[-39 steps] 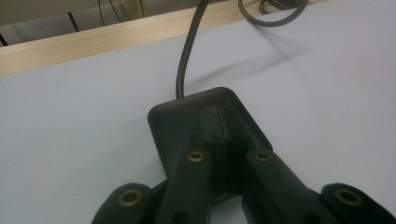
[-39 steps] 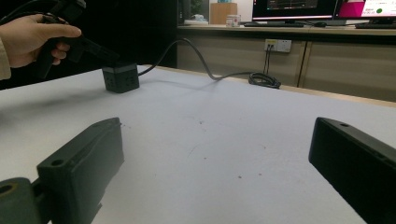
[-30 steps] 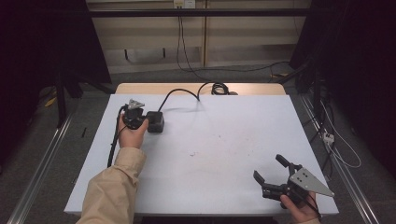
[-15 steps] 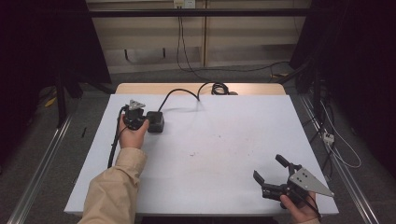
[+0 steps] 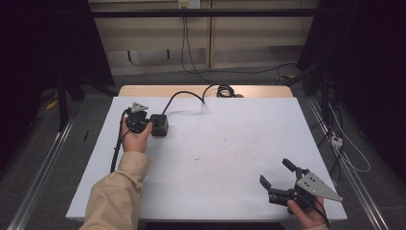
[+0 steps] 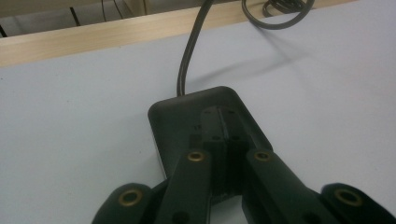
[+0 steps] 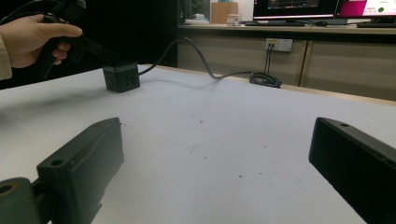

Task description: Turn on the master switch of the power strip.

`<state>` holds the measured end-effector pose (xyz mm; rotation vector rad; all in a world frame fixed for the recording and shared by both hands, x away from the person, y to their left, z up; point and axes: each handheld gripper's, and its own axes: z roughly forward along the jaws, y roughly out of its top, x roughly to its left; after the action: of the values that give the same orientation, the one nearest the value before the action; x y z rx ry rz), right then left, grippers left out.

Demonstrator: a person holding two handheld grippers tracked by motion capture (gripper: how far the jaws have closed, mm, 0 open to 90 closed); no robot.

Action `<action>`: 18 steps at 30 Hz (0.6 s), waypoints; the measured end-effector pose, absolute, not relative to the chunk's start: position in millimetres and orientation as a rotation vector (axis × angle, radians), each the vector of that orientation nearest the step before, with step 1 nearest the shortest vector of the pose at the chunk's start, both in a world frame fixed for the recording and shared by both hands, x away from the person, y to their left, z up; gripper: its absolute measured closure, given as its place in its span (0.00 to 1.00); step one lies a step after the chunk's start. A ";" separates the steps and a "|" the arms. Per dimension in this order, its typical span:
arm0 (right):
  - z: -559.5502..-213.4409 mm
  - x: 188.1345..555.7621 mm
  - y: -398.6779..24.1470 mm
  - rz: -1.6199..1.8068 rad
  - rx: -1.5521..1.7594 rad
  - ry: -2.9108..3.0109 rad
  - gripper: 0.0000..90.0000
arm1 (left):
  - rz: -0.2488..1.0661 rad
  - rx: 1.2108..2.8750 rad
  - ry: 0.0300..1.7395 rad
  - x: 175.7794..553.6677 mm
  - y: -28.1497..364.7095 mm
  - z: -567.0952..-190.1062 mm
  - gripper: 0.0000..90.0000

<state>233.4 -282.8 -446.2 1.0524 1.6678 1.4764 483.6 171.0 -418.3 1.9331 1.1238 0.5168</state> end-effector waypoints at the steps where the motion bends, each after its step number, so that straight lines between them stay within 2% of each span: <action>1: -446.2 233.5 -282.8 1.477 1.053 1.668 0.03 | 0.523 1.935 1.119 483.1 171.0 -418.6 1.00; 18: -446.1 236.6 -280.6 1.485 1.053 1.669 0.03 | 0.501 1.902 1.153 484.2 173.8 -417.6 0.98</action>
<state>236.6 -280.6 -446.1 1.0529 1.6690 1.4850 484.2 173.8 -417.6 1.9019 1.1525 0.5012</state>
